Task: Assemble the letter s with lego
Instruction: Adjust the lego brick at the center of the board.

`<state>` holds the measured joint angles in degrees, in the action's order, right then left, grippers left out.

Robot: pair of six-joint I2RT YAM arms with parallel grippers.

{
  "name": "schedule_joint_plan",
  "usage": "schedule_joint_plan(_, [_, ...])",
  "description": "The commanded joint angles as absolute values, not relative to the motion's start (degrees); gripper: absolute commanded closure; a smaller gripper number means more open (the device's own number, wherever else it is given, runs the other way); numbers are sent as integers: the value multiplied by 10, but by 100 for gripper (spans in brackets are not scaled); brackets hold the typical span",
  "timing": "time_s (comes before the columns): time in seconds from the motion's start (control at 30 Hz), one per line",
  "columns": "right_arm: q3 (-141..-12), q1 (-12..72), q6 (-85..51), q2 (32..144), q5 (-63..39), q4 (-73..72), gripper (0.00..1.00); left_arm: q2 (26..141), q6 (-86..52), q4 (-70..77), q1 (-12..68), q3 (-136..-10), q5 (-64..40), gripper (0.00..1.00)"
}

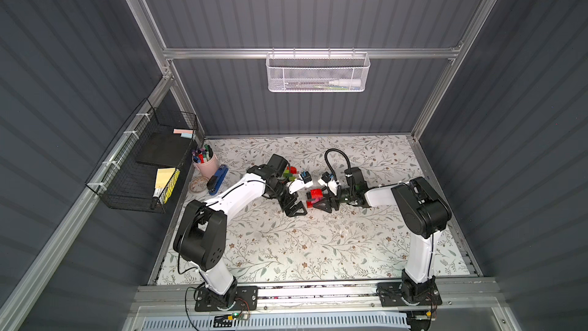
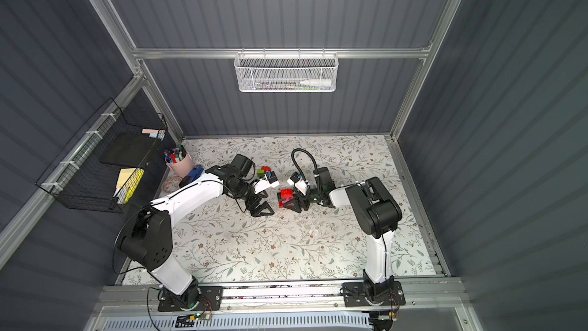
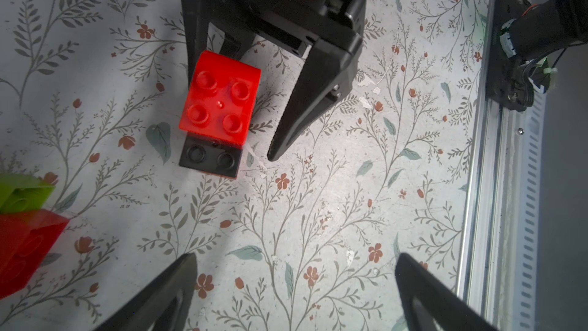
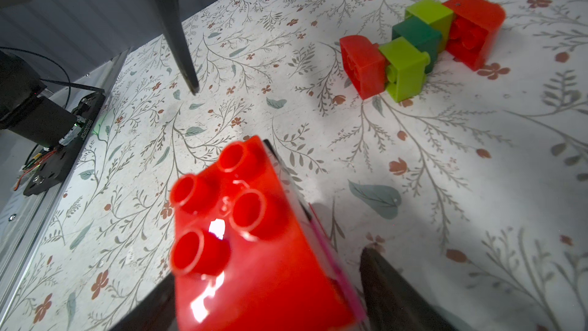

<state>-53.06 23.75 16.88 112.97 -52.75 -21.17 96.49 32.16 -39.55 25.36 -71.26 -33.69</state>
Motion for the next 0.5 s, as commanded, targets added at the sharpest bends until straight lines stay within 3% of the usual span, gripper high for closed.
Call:
schedule_joint_plan(0.0, [-519,242,190,1108,-540,-205,25,975,333,-417,250,-729,-349,1])
schedule_joint_plan(0.47, [-487,261,225,1089,-453,-231,41,982,333,-422,250,-729,-349,0])
